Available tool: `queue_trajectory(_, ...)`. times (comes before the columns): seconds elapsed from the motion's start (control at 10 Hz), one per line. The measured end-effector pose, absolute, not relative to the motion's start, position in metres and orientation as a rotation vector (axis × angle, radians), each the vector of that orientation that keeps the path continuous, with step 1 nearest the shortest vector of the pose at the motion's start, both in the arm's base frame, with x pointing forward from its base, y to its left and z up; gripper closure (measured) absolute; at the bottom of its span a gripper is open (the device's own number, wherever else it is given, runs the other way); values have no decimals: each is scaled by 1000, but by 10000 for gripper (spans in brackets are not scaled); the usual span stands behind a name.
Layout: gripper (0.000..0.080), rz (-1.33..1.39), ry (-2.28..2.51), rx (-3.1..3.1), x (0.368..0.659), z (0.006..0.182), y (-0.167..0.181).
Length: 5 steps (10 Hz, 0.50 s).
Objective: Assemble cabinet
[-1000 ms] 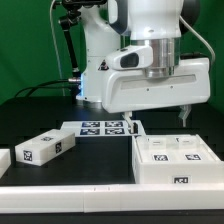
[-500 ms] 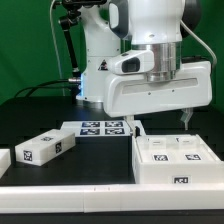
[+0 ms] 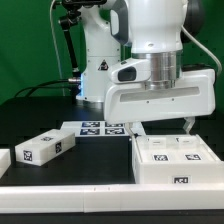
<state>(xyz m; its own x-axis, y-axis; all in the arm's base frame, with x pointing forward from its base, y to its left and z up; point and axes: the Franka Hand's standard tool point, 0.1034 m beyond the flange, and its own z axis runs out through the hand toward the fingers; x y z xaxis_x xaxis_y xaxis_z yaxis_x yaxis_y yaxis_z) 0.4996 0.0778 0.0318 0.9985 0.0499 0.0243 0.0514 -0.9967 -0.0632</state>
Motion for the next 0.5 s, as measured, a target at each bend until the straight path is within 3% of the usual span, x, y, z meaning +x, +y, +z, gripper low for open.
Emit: queue_trajectory(0.5, 3, -14, -38, -3073, 496, 26, 83)
